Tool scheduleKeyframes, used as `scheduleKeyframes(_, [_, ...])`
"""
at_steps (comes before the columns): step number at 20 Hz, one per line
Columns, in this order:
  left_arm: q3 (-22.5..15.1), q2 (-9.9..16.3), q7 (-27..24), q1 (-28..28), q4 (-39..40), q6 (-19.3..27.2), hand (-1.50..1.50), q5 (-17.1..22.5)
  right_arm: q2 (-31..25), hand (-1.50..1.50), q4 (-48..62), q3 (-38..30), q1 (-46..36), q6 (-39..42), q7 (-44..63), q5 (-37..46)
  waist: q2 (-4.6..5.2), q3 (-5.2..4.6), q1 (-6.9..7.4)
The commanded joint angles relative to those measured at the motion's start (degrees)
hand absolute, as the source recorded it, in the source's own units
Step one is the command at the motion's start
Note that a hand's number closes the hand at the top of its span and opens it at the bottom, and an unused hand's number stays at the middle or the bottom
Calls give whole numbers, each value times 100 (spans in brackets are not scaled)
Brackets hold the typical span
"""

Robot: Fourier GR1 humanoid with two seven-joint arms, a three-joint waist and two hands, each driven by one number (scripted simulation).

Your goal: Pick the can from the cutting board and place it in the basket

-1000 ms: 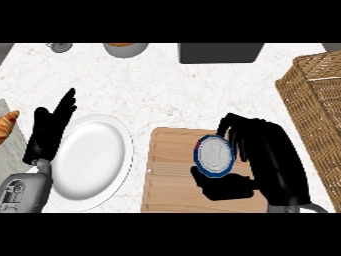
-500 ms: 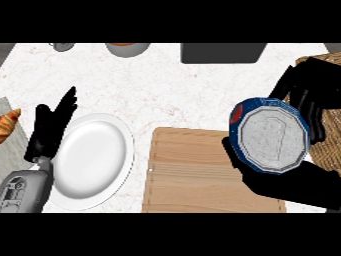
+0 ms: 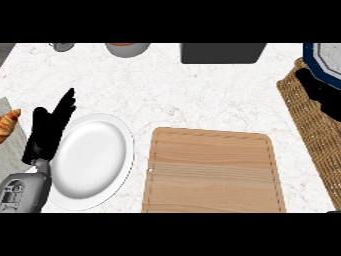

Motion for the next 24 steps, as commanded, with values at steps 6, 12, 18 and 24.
scheduleKeyframes(6, [58, 40, 2, -82, 1, -56, 0, 52, -1935, 150, 1541, -298, 42, 1312, -384, 415, 46, 3, -11])
scheduleKeyframes(12, [47, 105, 309, -70, -333, -186, 0, 114, -2724, 150, 2185, -739, 628, 1069, -1420, 640, 44, 13, 58])
scheduleKeyframes(18, [-28, -163, 222, -362, 107, 42, 0, -55, -3370, 150, 2812, -1390, 1222, 847, -2841, 374, 45, 12, 13])
scheduleKeyframes(24, [82, -53, -291, -46, 253, 1, 0, -123, -3361, 150, 3313, -1767, 2111, 261, -4081, 282, 40, 13, 21])
